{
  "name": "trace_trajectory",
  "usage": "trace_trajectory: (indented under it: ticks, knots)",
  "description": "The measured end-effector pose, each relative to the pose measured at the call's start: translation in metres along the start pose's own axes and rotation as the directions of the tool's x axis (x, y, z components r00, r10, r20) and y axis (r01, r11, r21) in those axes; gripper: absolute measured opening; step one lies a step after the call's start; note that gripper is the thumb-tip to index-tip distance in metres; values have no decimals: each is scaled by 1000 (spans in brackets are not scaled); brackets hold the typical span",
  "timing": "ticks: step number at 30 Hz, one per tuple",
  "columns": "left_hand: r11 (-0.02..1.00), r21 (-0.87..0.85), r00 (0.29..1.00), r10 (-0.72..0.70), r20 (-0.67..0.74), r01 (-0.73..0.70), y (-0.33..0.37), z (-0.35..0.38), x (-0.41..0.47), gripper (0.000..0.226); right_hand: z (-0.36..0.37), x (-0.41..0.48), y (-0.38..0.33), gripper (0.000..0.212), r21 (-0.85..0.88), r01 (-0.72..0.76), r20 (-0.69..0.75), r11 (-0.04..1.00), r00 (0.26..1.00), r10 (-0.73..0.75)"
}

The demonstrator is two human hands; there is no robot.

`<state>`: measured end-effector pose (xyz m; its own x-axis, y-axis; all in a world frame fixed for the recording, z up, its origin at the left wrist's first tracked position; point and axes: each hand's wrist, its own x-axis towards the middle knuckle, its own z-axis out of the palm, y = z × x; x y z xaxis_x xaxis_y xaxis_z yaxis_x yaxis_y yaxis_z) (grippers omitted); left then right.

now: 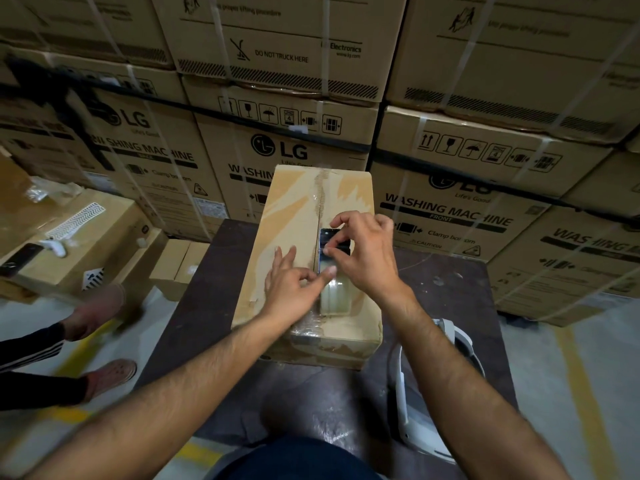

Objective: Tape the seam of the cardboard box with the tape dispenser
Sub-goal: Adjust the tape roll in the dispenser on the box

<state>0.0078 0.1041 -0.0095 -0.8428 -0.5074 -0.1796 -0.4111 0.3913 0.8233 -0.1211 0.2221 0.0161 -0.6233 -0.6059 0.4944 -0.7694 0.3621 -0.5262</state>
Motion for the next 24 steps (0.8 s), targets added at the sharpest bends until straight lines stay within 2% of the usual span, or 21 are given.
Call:
trace_trajectory:
  ticks: [5, 11, 16, 24]
  knots:
    - [990, -134, 998, -51, 24, 54, 5, 8, 8, 53, -11, 11, 10, 44, -33, 78, 39, 996, 996, -77]
    - [971, -233, 998, -48, 37, 55, 4, 12, 9, 54, -16, 22, 11, 48, 34, 48, 129, 998, 990, -53]
    - [981, -194, 999, 3, 40, 5, -7, 12, 6, 52, -16, 23, 12, 50, 116, -48, 187, 992, 982, 26]
    - [993, -120, 999, 15, 52, -8, -9, 16, 5, 47, -19, 26, 15, 47, 141, 3, 127, 990, 992, -21]
